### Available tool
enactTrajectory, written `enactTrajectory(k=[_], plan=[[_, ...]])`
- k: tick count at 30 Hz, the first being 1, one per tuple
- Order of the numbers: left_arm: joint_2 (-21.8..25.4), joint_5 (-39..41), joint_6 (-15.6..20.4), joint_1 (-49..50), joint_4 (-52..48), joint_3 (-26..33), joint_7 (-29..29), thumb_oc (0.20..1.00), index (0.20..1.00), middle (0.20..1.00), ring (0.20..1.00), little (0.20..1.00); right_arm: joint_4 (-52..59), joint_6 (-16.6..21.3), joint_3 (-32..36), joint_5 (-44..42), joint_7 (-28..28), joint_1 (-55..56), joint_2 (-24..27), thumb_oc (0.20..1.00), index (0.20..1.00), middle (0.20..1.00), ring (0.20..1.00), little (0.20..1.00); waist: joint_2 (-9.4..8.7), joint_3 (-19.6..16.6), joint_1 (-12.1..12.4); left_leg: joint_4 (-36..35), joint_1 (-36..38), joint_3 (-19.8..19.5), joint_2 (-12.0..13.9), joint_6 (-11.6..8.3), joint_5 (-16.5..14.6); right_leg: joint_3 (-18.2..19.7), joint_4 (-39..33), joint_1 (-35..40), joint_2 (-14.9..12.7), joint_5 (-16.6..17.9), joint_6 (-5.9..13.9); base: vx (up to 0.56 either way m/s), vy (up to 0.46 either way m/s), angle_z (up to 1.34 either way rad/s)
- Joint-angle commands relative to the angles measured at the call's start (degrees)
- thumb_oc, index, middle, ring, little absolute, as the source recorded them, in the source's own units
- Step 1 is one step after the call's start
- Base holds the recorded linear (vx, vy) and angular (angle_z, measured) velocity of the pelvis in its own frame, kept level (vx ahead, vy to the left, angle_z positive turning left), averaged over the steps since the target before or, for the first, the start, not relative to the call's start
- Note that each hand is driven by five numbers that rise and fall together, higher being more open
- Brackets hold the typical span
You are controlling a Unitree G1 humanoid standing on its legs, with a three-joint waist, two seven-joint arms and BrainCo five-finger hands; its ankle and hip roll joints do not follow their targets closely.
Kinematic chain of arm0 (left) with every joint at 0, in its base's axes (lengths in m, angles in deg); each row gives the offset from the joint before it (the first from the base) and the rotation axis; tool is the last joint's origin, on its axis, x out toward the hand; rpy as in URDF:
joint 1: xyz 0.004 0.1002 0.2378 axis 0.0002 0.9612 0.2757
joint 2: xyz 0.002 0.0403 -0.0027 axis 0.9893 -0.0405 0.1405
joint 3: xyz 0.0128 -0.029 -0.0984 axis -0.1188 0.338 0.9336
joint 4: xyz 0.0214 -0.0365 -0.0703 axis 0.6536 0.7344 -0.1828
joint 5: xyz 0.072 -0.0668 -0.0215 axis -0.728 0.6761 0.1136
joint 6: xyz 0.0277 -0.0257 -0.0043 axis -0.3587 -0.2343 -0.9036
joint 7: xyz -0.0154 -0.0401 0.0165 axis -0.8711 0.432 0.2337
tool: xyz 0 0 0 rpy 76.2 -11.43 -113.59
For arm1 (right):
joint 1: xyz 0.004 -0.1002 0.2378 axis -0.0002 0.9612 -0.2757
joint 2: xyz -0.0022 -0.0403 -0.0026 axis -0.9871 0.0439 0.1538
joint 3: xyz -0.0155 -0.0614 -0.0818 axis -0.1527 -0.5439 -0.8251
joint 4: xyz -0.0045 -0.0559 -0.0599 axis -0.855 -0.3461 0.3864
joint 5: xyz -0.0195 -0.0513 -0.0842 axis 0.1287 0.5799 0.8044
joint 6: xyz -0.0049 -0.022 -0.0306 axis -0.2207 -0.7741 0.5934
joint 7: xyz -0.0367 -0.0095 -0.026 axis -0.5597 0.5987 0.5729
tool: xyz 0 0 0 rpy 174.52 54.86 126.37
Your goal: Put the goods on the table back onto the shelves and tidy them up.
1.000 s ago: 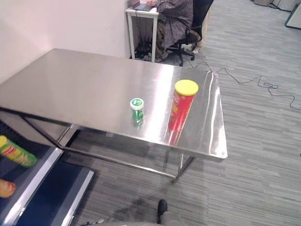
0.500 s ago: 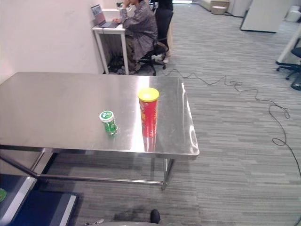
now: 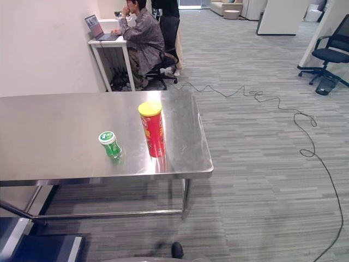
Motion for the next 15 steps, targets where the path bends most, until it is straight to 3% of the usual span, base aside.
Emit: enactTrajectory(k=[1,11,15], plan=[[-2.1,-3.2,1.4,-4.5,2.3,-1.5,-1.8,1.0,1.0,1.0,1.0,1.0,1.6,3.9,1.2,-0.7,-5.0,-5.2,3.1,1.0,1.0,1.0,1.0,1.0,0.36,1.8,3.0,0.4,0.1,-1.6,1.0,-1.05,-1.0,2.0,0.9,3.1,-3.4,-5.3,5.54,0.05,-0.017,0.14],[-1.2,-2.9,2.3,-4.5,2.1,-4.0,-4.5,1.0,1.0,1.0,1.0,1.0,-1.8,4.0,-14.5,-5.1,-20.4,-17.1,20.5,1.0,1.0,1.0,1.0,1.0,-0.95,1.1,7.4,0.4,0.0,-3.5,1.7,-1.96,-0.4,-1.4,0.3,4.9,-4.2,-6.3,5.36,0.02,-0.021,0.24],[-1.3,-2.9,2.4,-4.3,2.4,-6.4,-5.3,1.0,1.0,1.0,1.0,1.0,-6.3,4.2,-22.6,-10.2,-23.1,-24.9,23.4,1.0,1.0,1.0,1.0,1.0,-1.36,1.1,8.8,0.4,-0.3,-4.2,1.9,-2.3,0.1,-2.7,0.3,5.0,-4.5,-6.5,5.35,0.02,-0.013,0.14]])
